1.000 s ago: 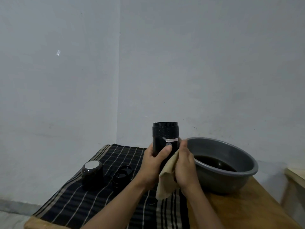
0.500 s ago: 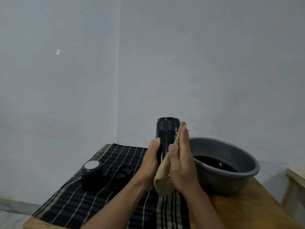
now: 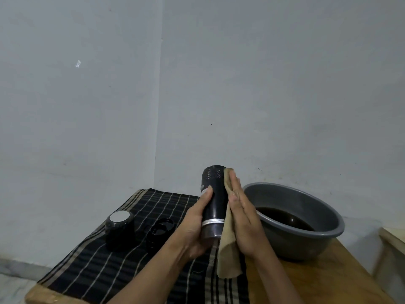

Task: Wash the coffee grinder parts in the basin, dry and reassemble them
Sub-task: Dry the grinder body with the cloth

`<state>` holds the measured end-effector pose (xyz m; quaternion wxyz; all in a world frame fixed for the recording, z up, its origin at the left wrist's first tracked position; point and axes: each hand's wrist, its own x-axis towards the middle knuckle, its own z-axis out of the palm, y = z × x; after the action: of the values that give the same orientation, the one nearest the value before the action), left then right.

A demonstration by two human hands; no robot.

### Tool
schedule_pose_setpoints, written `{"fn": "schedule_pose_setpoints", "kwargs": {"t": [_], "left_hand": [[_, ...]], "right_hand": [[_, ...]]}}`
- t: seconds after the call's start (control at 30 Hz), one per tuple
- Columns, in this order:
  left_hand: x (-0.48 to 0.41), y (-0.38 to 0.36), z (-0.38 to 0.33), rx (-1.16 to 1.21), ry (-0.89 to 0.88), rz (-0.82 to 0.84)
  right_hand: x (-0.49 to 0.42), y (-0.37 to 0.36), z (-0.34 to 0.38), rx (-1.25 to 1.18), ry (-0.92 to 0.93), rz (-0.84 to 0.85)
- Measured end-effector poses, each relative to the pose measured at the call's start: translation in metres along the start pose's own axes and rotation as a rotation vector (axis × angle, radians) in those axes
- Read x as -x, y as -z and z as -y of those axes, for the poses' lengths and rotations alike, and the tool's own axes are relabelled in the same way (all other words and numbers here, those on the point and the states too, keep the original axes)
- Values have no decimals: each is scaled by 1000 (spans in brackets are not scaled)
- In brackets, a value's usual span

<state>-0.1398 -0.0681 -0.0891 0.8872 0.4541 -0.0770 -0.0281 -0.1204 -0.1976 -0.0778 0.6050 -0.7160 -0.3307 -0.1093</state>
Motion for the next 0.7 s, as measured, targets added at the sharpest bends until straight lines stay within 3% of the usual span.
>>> {"fn": "schedule_pose_setpoints", "kwargs": {"t": [0.1, 0.17, 0.23, 0.33, 0.4, 0.5, 0.6, 0.7], "left_hand": [[-4, -11, -5, -427, -261, -144], [-6, -11, -8, -568, -357, -122], [-7, -11, -12, -449, -308, -66], [-9, -5, -7, -361, -332, -132], [-8, -7, -2, -394, -345, -161], [-4, -4, 3, -370, -244, -160], [3, 6, 2, -194, -69, -100], [4, 15, 0, 132, 64, -129]], "right_hand": [[-2, -1, 0, -100, -143, -6], [-3, -1, -7, -241, -169, -99], [-7, -1, -14, -307, -170, -167], [-5, -8, -13, -180, -116, -252], [3, -21, -3, 43, 52, -292], [11, -31, -3, 470, 324, -118], [6, -21, -4, 284, 150, -152], [5, -15, 2, 79, 56, -103]]}}
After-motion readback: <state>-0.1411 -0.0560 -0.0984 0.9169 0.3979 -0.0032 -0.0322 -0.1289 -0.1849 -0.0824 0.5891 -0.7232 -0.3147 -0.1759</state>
